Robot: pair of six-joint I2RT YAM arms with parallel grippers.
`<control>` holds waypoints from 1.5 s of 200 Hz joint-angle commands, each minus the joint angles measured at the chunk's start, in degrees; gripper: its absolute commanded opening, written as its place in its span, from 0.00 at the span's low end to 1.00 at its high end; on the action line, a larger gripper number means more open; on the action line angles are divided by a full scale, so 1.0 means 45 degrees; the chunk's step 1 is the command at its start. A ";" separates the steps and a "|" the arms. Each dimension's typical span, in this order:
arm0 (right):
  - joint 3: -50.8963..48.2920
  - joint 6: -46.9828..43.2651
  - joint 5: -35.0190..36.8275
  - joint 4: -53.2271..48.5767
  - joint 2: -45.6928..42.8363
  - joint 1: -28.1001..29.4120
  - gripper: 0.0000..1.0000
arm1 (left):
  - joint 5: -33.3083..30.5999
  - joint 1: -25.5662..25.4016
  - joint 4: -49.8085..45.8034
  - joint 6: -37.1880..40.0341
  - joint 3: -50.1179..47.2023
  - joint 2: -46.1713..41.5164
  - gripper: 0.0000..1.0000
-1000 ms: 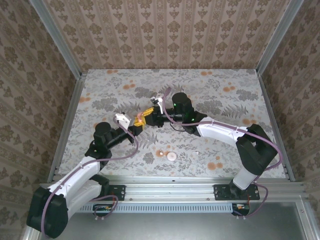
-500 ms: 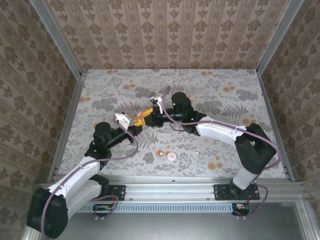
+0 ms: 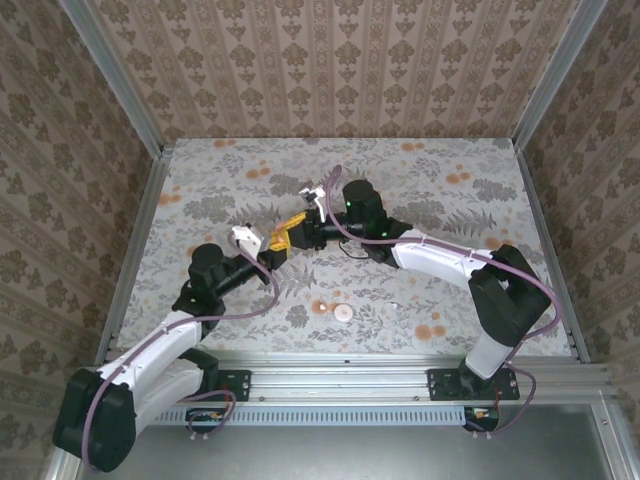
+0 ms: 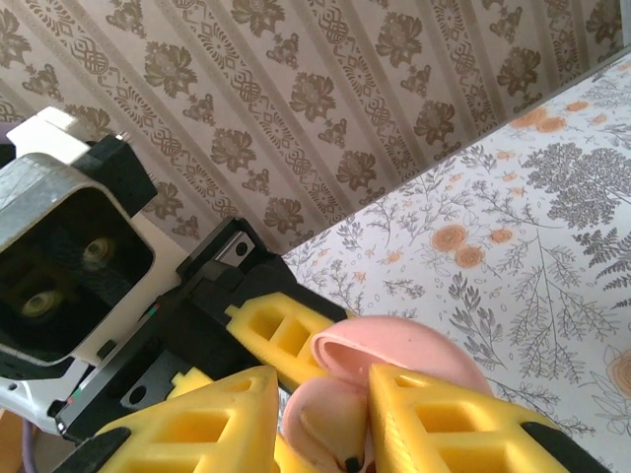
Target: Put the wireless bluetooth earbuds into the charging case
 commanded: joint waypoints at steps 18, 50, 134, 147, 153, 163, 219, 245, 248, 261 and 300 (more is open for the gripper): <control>0.0375 0.0262 -0.0078 -0.0754 -0.0006 -0.0078 0.32 | 0.0329 -0.0233 0.1447 -0.0157 0.0103 0.0094 0.01; 0.0340 0.0445 -0.0152 -0.0564 -0.0099 -0.0134 0.35 | 0.0330 -0.0264 0.1427 -0.0126 0.0123 0.0094 0.01; -0.0208 0.1182 -0.0167 0.0159 -0.1016 -0.0619 0.40 | 0.0351 -0.0281 0.1410 -0.0095 0.0069 0.0117 0.01; -0.0248 0.1268 -0.0189 0.0086 -0.1171 -0.0691 0.40 | 0.0372 -0.0273 0.1412 -0.0077 0.0054 0.0112 0.01; -0.0284 0.1368 -0.0187 0.0066 -0.1257 -0.0755 0.40 | 0.0357 -0.0273 0.1399 -0.0058 0.0086 0.0112 0.01; -0.0305 0.1470 -0.0197 -0.0051 -0.1389 -0.0851 0.40 | 0.0380 -0.0277 0.1370 -0.0039 0.0078 0.0093 0.01; 0.0878 0.0330 0.0939 -0.5966 -0.2283 -0.1600 0.40 | 0.0267 -0.0289 0.0559 0.0294 0.0210 0.0131 0.01; 0.2095 -0.0120 0.1748 -1.0001 -0.2029 -0.2509 0.40 | 0.0101 -0.0278 -0.0038 0.0562 0.0368 0.0408 0.01; 0.2212 -0.0110 0.1793 -1.0378 -0.1963 -0.2635 0.40 | 0.0089 -0.0274 -0.0091 0.0584 0.0397 0.0447 0.01; 0.2659 0.0042 0.2271 -1.1851 -0.1605 -0.3149 0.40 | -0.0002 -0.0281 -0.0251 0.0662 0.0485 0.0661 0.01; 0.4716 -0.1321 0.4063 -1.6251 0.0174 -0.4427 0.39 | -0.0065 -0.0204 -0.1137 0.1224 0.1056 0.1420 0.01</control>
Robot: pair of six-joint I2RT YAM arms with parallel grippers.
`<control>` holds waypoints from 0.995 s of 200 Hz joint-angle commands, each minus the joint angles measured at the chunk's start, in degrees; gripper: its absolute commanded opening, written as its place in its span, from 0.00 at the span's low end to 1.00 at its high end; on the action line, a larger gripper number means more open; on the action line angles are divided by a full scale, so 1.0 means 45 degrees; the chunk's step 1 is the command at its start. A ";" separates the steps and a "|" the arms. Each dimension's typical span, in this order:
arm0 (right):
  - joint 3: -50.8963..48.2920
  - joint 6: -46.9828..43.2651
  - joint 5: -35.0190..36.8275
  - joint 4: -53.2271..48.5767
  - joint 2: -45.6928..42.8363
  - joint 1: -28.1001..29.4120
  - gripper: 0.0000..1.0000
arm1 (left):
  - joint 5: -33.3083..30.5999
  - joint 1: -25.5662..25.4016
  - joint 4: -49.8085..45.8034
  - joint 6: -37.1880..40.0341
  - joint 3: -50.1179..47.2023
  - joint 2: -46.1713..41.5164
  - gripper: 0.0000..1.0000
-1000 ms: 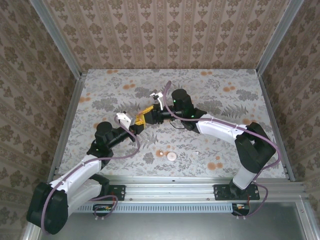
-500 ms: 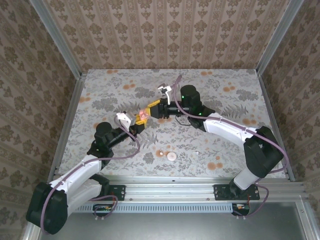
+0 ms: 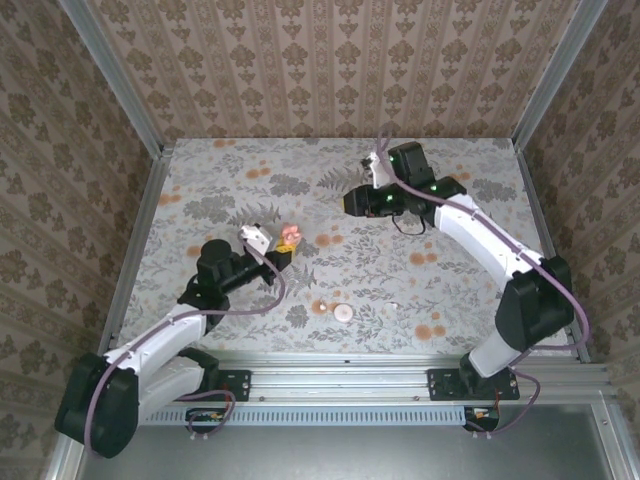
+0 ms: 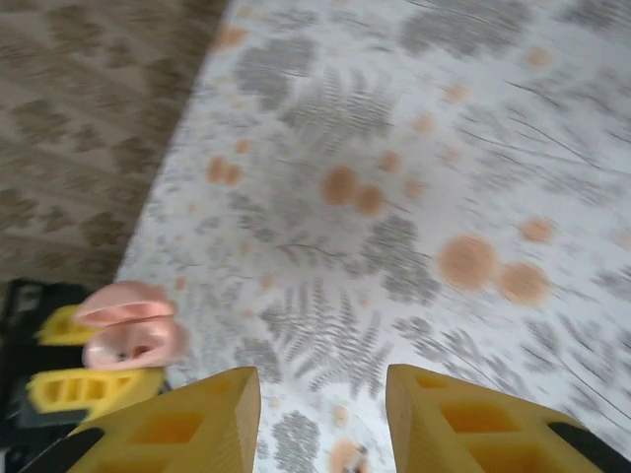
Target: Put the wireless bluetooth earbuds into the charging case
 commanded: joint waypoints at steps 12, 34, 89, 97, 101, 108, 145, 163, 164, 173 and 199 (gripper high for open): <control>0.1981 -0.2353 0.2975 -0.5612 0.1717 -0.0808 0.39 | 0.0010 0.0056 -0.0680 0.0693 0.0873 0.0471 0.01; 0.3848 -0.3841 0.4594 -0.7559 0.3245 -0.1324 0.39 | 0.0059 0.0175 -0.1036 0.0771 0.1078 0.0620 0.01; 0.7604 -0.5241 0.6613 -1.0146 0.7016 -0.2002 0.39 | 0.0013 0.0202 -0.1657 0.0778 0.1398 0.0797 0.01; 0.8018 -0.5281 0.6720 -1.0325 0.7556 -0.2069 0.39 | -0.0028 0.0205 -0.1704 0.0783 0.1442 0.0816 0.01; 0.8154 -0.5260 0.6733 -1.0391 0.7701 -0.2088 0.39 | -0.0038 0.0201 -0.1742 0.0780 0.1452 0.0835 0.01; 0.8481 -0.5276 0.6734 -1.0572 0.8072 -0.2139 0.39 | -0.0072 0.0200 -0.1829 0.0795 0.1491 0.0836 0.01; 0.9727 -0.5198 0.6869 -1.1131 0.9715 -0.2206 0.39 | -0.0243 0.0200 -0.2228 0.0893 0.1638 0.0870 0.01; 1.0054 -0.5143 0.6910 -1.1221 1.0246 -0.2247 0.39 | -0.0283 0.0200 -0.2320 0.0917 0.1743 0.0932 0.01; 1.0065 -0.5141 0.6910 -1.1226 1.0269 -0.2247 0.39 | -0.0278 0.0200 -0.2320 0.0907 0.1744 0.0933 0.01; 1.0215 -0.5111 0.6857 -1.1260 1.0475 -0.2270 0.39 | -0.0292 0.0200 -0.2331 0.0915 0.1784 0.0984 0.01; 1.0424 -0.5119 0.6832 -1.1329 1.0837 -0.2299 0.39 | -0.0312 0.0557 -0.2359 0.0874 0.1882 0.1141 0.01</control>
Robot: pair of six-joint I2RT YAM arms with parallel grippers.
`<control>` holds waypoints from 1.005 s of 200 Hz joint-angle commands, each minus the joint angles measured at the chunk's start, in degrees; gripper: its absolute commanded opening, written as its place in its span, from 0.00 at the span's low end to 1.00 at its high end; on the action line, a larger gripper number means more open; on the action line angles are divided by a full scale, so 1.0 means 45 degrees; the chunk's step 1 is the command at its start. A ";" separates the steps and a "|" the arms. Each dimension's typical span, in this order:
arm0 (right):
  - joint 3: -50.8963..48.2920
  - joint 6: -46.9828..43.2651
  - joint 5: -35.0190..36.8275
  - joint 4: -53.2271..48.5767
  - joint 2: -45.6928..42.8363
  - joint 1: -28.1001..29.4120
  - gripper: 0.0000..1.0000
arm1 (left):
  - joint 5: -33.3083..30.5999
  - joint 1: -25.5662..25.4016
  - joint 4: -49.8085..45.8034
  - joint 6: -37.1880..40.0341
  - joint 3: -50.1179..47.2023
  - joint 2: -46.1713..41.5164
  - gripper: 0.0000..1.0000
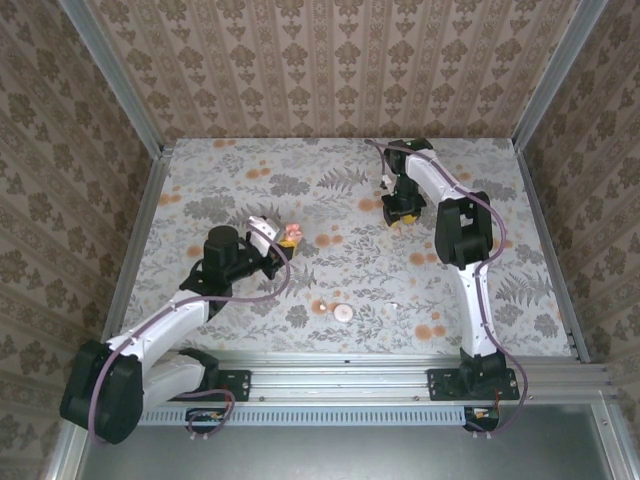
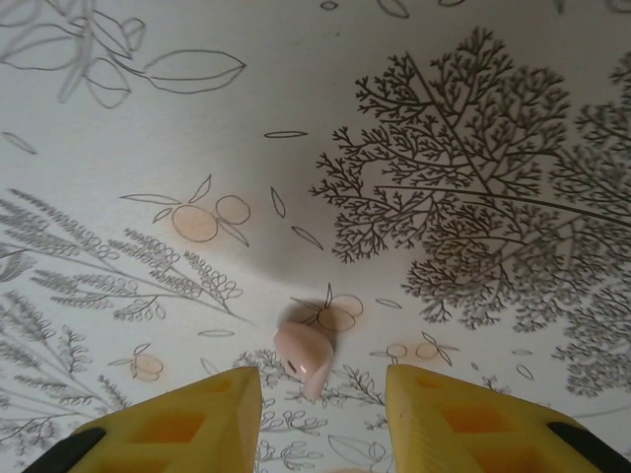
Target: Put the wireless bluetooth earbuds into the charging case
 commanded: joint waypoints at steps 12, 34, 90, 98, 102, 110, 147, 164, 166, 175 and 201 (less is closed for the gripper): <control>0.0589 -0.0171 0.0348 -0.0742 0.0496 -0.0112 0.39 | -0.0116 0.0319 -0.0063 0.0209 0.0467 0.0223 0.01; 0.0707 -0.0170 0.0239 -0.0807 0.0731 -0.0129 0.38 | -0.0098 0.0324 -0.0028 0.0169 0.0517 0.0376 0.01; 0.0669 -0.0131 0.0047 -0.0885 0.0899 -0.0130 0.37 | -0.0054 0.0336 0.0005 0.0166 0.0720 0.0649 0.01; 0.0665 -0.0112 0.0031 -0.0855 0.0923 -0.0129 0.35 | -0.0039 0.0365 -0.0008 0.0154 0.0733 0.0687 0.01; 0.0676 -0.0097 0.0030 -0.0871 0.0932 -0.0114 0.35 | -0.0035 0.0372 0.0002 0.0150 0.0733 0.0686 0.01; 0.0666 -0.0078 -0.0003 -0.0905 0.0952 -0.0113 0.35 | -0.0035 0.0369 0.0010 0.0148 0.0752 0.0722 0.01; 0.0559 0.0044 0.0090 -0.1109 0.0879 -0.0042 0.35 | -0.0005 0.0387 0.0020 0.0139 0.0791 0.0807 0.01; 0.0558 0.0064 0.0146 -0.1182 0.0837 -0.0004 0.35 | 0.0024 0.0392 0.0030 0.0149 0.0791 0.0845 0.01; 0.0561 0.0064 0.0156 -0.1194 0.0840 0.0009 0.35 | 0.0039 0.0377 0.0035 0.0135 0.0781 0.0846 0.01; 0.0580 0.0083 0.0172 -0.1242 0.0835 0.0041 0.35 | 0.0044 0.0411 0.0030 0.0130 0.0772 0.0864 0.01; 0.0580 0.0119 0.0149 -0.1263 0.0840 0.0094 0.32 | 0.0044 0.0417 0.0045 0.0099 0.0764 0.0869 0.01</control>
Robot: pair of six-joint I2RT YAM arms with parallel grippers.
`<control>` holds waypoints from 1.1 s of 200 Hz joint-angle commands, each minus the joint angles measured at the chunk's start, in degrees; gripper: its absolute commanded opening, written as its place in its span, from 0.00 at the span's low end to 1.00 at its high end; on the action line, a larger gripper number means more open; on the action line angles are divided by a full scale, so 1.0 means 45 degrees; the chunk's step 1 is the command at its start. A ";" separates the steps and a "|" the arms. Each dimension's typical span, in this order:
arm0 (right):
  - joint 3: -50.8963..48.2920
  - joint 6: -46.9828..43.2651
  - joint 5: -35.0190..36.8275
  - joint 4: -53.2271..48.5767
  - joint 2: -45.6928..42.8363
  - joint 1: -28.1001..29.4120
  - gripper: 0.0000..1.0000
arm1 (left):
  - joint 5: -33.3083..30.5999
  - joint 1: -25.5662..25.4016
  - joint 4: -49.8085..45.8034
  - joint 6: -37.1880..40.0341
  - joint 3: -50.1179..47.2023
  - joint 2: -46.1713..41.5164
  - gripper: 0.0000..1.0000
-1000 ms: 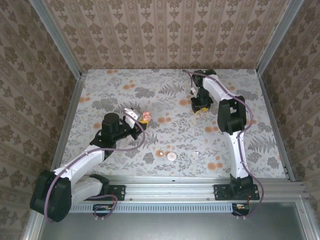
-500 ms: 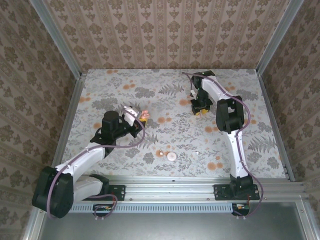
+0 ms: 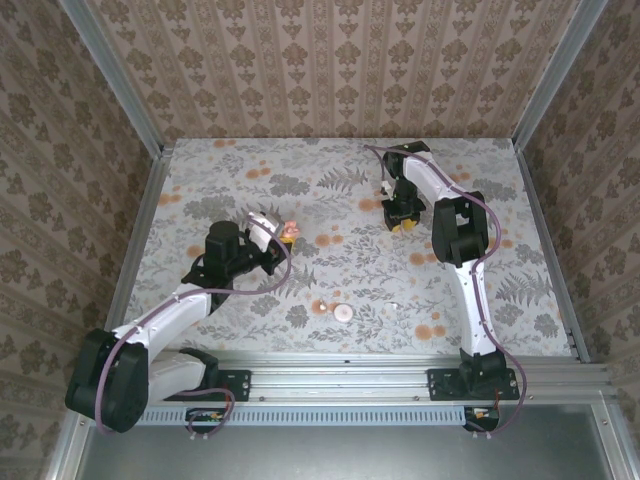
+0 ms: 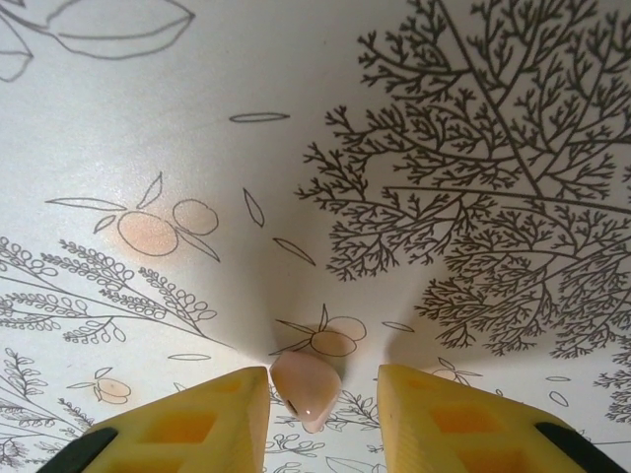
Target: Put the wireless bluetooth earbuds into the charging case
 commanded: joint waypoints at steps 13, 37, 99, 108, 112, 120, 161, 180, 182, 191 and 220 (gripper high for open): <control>0.0166 0.0073 0.0142 -0.0570 0.0177 0.0140 0.31 | 0.0185 0.0164 0.0098 0.0091 0.0441 0.0054 0.01; 0.0127 0.0057 0.0083 -0.0495 0.0223 0.0152 0.31 | 0.0204 0.0184 0.0091 0.0076 0.0419 0.0015 0.01; 0.0057 0.0108 0.0053 -0.0433 0.0384 0.0195 0.32 | 0.0224 0.0251 0.0097 0.0042 0.0446 0.0048 0.01; 0.0020 0.0110 0.0119 -0.0451 0.0389 0.0210 0.32 | 0.0243 0.0252 0.0093 0.0033 0.0427 0.0069 0.01; -0.0030 0.0112 0.0113 -0.0449 0.0392 0.0220 0.32 | 0.0241 0.0251 0.0103 0.0037 0.0422 0.0046 0.01; -0.0059 0.0112 0.0116 -0.0432 0.0391 0.0237 0.32 | 0.0243 0.0266 0.0094 0.0021 0.0427 0.0054 0.01; -0.0060 0.0130 0.0044 -0.0353 0.0375 0.0317 0.27 | 0.0263 0.0344 0.0096 -0.0002 0.0398 0.0045 0.01; -0.0112 0.0151 0.0052 -0.0239 0.0301 0.0320 0.24 | 0.0281 0.0348 0.0093 -0.0031 0.0407 0.0074 0.01; -0.0127 0.0152 0.0047 -0.0213 0.0278 0.0329 0.24 | 0.0282 0.0349 0.0103 -0.0029 0.0407 0.0074 0.01; -0.0212 0.0170 0.0052 -0.0059 0.0163 0.0323 0.23 | 0.0288 0.0345 0.0094 -0.0021 0.0407 0.0093 0.01; -0.0647 0.0267 0.0093 0.0488 -0.0253 0.0320 0.21 | 0.0307 0.0349 0.0111 -0.0075 0.0419 0.0186 0.01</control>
